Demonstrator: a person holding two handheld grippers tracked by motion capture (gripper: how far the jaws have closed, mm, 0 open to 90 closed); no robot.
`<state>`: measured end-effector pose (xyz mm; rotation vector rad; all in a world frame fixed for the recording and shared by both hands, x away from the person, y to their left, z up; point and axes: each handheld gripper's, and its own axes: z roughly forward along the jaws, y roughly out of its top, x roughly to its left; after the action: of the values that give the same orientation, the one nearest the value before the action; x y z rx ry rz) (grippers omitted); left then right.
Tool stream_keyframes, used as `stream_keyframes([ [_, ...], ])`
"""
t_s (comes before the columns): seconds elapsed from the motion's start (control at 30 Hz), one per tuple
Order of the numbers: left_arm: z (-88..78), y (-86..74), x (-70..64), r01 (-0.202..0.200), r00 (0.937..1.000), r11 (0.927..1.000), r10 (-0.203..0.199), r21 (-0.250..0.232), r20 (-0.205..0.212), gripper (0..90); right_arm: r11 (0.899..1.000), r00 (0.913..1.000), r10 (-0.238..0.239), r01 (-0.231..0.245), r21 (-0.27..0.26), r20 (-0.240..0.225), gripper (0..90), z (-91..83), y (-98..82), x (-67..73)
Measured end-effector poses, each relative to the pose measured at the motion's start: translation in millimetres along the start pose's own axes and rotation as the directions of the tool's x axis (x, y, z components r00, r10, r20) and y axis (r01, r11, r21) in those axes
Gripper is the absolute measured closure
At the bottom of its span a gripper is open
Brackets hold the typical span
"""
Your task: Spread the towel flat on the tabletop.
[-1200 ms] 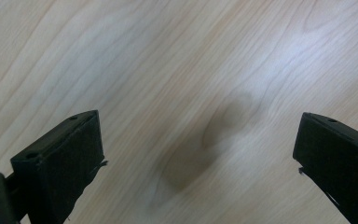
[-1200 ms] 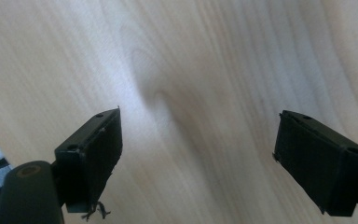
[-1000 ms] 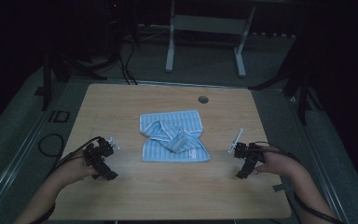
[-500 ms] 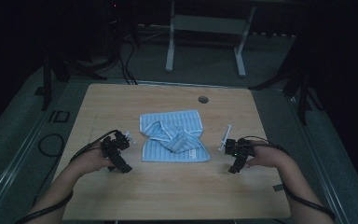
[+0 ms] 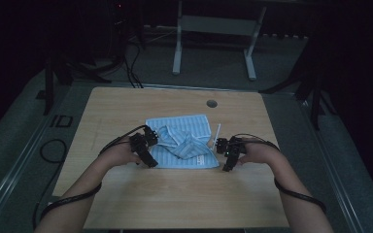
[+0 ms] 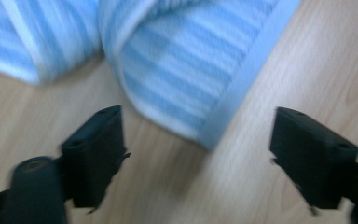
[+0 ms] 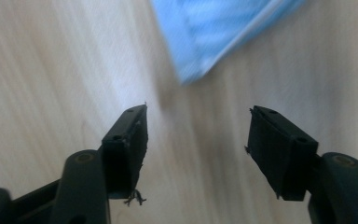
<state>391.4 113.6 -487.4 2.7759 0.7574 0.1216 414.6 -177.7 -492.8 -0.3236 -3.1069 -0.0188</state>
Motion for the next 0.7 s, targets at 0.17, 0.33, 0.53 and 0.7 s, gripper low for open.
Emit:
stream_keyframes([
  [0.17,3.3,17.4,1.5,-0.017,0.9996,0.9993,0.017,-0.032,-0.021,27.9,1.000,0.9997,0.008,-0.007,-0.029,0.023,41.2,-5.9,19.5,-14.1],
  [0.33,5.1,38.2,1.7,-0.033,0.9987,0.9983,0.031,-0.047,-0.041,32.2,0.998,0.9990,0.014,-0.012,-0.059,0.042,44.9,-12.2,37.6,-27.3],
  [0.53,9.3,57.5,0.3,-0.040,0.9985,0.9956,0.037,-0.085,-0.040,36.6,0.994,0.9972,0.050,-0.044,-0.104,0.055,52.2,-13.7,52.0,-41.8],
  [0.7,20.8,72.3,-1.2,-0.044,0.9972,0.9953,0.038,-0.086,-0.065,44.4,0.988,0.9970,0.077,-0.074,-0.134,0.012,57.1,-3.9,63.3,-51.3],
])
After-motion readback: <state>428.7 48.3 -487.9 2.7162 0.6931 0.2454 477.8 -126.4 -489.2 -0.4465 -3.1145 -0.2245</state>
